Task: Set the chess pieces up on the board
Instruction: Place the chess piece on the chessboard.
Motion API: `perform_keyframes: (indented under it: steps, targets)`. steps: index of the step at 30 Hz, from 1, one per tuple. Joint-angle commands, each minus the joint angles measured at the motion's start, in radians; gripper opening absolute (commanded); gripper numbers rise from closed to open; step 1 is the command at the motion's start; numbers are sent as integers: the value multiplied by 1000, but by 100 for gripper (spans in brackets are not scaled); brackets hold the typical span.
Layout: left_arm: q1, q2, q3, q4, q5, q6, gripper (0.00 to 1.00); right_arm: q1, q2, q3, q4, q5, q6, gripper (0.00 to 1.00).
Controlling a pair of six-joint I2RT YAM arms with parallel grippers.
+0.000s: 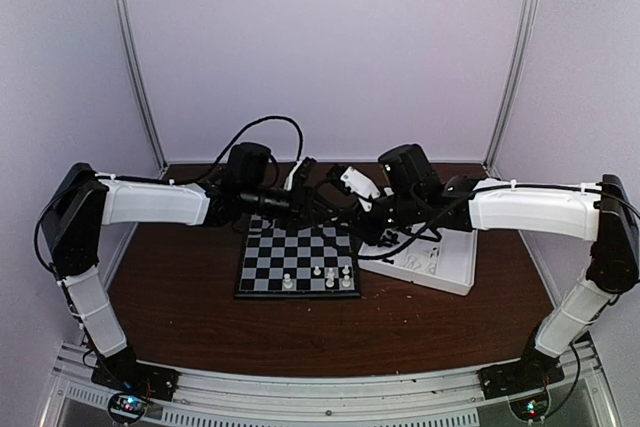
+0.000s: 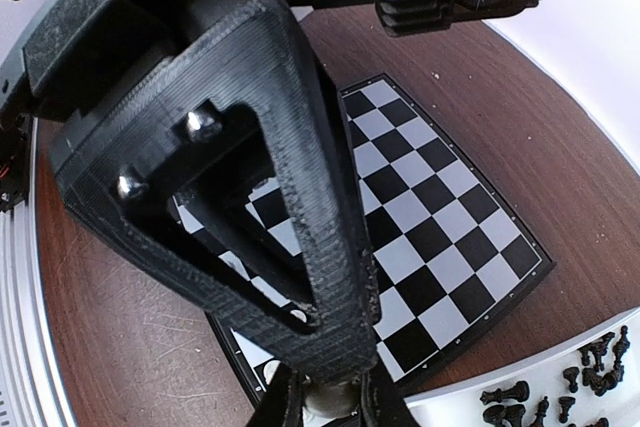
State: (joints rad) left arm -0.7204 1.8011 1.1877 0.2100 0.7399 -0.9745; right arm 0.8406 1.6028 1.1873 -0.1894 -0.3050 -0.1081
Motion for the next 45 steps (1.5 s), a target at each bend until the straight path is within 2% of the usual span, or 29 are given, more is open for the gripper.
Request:
perform_keyframes:
  steps: [1, 5, 10, 15, 16, 17, 22, 25, 28, 32, 37, 42, 45]
  targets:
    - [6, 16, 26, 41, 29, -2, 24, 6, 11, 28, 5, 13, -11, 16]
    - [6, 21, 26, 49, 35, -9, 17, 6, 17, 35, 5, 15, -13, 16]
    - [6, 30, 28, 46, 37, -14, 19, 6, 19, 34, 8, 21, -11, 16]
    - [6, 35, 33, 45, 47, -14, 0, 7, 19, 35, 8, 22, -11, 19]
    - [6, 34, 33, 44, 47, -13, 0, 7, 19, 35, 7, 21, -10, 21]
    - [6, 32, 32, 45, 46, -11, 0, 8, 19, 35, 6, 23, -9, 23]
    - [6, 0, 21, -16, -5, 42, 0, 8, -17, -7, 47, 52, -5, 49]
    - [6, -39, 26, -133, -68, 130, 0, 8, -52, -36, 66, 68, -4, 68]
    - [6, -104, 25, -311, -183, 258, 0, 6, -84, -58, 68, 107, 2, 81]
    - [6, -206, -14, -503, -364, 407, 0, -1, -139, -130, 111, 201, 37, 87]
    - [6, -355, -132, -603, -533, 465, 0, -13, -201, -208, 161, 425, 105, 90]
    - [6, -488, -236, -626, -562, 495, 0, -36, -230, -247, 147, 554, 203, 99]
    - [4, -515, -269, -652, -574, 517, 0, -50, -248, -275, 163, 565, 235, 100]
